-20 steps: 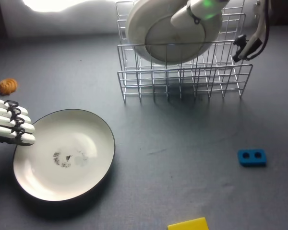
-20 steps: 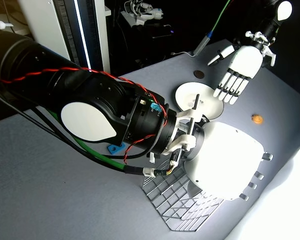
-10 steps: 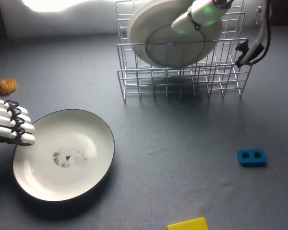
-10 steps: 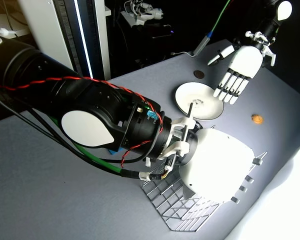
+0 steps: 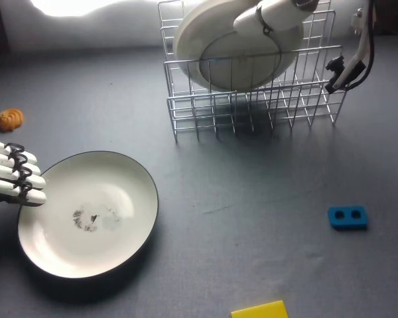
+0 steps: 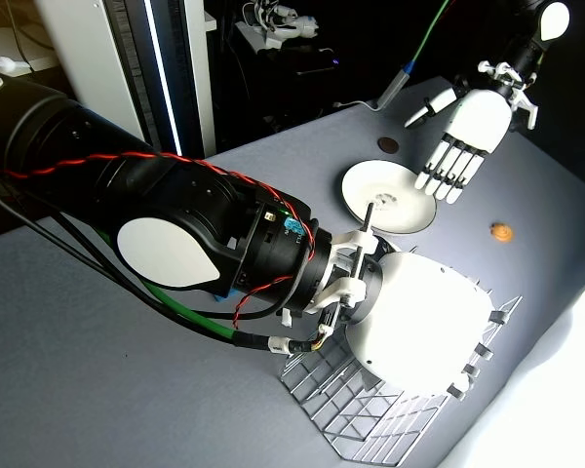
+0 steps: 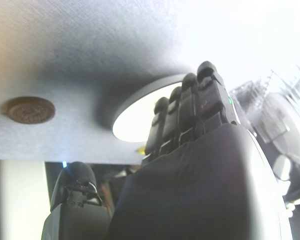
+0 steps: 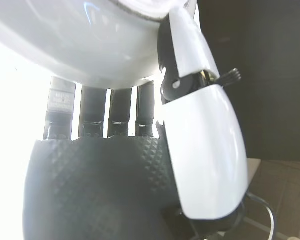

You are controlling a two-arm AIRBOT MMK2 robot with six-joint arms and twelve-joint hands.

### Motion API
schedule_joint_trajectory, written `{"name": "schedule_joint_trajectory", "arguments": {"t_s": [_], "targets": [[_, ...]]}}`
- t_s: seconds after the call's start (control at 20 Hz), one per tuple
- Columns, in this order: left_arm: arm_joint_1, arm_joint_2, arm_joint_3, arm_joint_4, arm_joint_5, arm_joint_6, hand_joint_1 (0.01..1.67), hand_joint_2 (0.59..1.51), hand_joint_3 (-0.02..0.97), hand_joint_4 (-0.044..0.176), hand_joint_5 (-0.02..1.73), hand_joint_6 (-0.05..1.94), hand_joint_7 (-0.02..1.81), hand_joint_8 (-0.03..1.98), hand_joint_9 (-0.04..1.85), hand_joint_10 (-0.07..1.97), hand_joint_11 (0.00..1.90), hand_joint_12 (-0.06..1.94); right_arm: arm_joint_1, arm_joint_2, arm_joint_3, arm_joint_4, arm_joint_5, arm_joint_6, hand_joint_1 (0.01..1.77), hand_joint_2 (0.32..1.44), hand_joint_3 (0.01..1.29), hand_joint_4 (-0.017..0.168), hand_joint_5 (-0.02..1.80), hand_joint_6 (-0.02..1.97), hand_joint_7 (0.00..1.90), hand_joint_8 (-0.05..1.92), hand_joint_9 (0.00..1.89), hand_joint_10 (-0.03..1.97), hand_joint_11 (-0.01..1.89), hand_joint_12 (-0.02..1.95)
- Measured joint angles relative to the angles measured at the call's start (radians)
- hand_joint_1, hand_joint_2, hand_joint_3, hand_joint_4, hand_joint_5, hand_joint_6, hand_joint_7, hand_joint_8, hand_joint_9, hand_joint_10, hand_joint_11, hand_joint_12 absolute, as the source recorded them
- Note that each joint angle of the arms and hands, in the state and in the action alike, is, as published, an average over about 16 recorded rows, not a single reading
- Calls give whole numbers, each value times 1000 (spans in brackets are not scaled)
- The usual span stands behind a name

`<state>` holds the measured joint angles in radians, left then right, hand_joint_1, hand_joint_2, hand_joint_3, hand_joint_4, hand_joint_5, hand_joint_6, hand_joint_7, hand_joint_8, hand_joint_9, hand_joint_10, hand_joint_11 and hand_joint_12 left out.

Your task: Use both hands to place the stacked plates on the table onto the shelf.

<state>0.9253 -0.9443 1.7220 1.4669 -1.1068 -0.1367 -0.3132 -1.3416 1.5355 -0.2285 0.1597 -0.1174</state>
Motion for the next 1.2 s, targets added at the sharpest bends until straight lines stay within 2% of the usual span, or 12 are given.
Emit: {"name": "schedule_joint_trajectory", "arguments": {"t_s": [0.35, 0.55, 0.9, 1.2], "targets": [[2, 0, -1, 9, 0, 0, 19, 1118, 19, 1, 19, 11, 13, -13, 20, -2, 21, 6, 20, 8, -8, 0, 27, -16, 1091, 1130, 17, -4, 784, 345, 923, 72, 870, 127, 364, 1311], [7, 0, -1, 9, 1, 0, 19, 1119, 19, 1, 20, 11, 9, -13, 17, -8, 21, 6, 45, 24, -29, -1, 69, -75, 1061, 1122, 17, -3, 784, 116, 905, 28, 823, 103, 305, 1307], [28, -2, -2, 1, 4, -2, 19, 1122, 19, 1, 21, 11, -3, -14, 12, -19, 21, 6, 83, 61, -139, -21, 152, -294, 1002, 1122, 17, -2, 714, 68, 795, 17, 731, 69, 211, 1258], [53, -7, -2, -6, 16, -8, 19, 1122, 19, 1, 22, 11, -9, -17, 14, -21, 21, 6, 68, 89, -301, -40, 207, -555, 929, 1103, 16, 0, 500, 48, 556, 17, 513, 42, 109, 991]]}}
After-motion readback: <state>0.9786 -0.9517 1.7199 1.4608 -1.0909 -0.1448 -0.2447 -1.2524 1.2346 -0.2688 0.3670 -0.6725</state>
